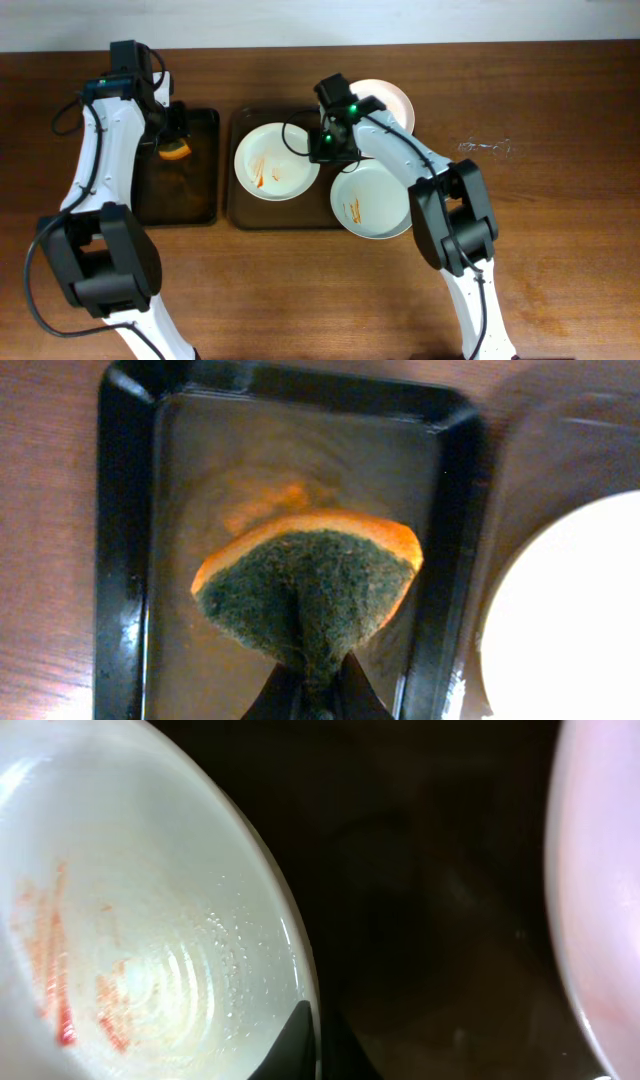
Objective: Clean dirty plates on tray and stack at the side
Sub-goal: 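Grasp the sponge with the left gripper and the plate rim with the right, then scrub the left plate with the sponge while the right gripper holds it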
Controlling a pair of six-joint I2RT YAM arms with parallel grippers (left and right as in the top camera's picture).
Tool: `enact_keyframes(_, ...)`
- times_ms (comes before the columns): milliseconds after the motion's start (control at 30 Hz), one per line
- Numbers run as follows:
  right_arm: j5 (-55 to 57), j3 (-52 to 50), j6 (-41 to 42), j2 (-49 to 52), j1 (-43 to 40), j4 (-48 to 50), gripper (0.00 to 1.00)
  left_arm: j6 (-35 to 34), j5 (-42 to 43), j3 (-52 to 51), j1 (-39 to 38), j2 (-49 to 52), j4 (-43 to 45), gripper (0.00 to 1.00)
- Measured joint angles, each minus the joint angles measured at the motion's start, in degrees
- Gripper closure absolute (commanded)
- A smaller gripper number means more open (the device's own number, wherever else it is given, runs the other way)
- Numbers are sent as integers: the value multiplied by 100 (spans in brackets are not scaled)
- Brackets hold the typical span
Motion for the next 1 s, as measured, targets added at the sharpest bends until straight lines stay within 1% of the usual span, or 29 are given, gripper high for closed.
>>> enact_keyframes(133,-520,0,-35,46,-442,-107,96,319,494,4,0,-50,-33,100)
enact_keyframes(367,-616,0,-149,52,-461,-160,96,398,970,4,-151,-50,109,100)
enact_keyframes(500,-638,0,-153,52,-461,-175,96,315,1045,-4,-815,-48,468,100)
enact_keyframes(567,-638,0,-153,52,-461,-177,96,52,1069,-76,-1196,-15,802,100)
enact_keyframes(633,-651,0,-153,52,-461,-181,96,-223,1080,-173,-1453,160,1005,100)
enact_keyframes(700,-654,0,-155,52,-461,-181,96,-452,1029,-245,-1670,579,1027,100)
enact_keyframes(800,-656,0,-153,52,-459,-181,96,-586,894,-315,-1823,1228,1058,100)
enact_keyframes(900,-656,0,-157,52,-459,-177,96,-684,774,-310,-1860,1329,1064,100)
enact_keyframes(967,-654,0,-164,52,-459,-166,96,-573,1016,-302,-1851,1338,1069,100)
enact_keyframes(1000,-651,0,-166,52,-461,-160,96,-313,1412,-299,-1827,1366,1075,100)
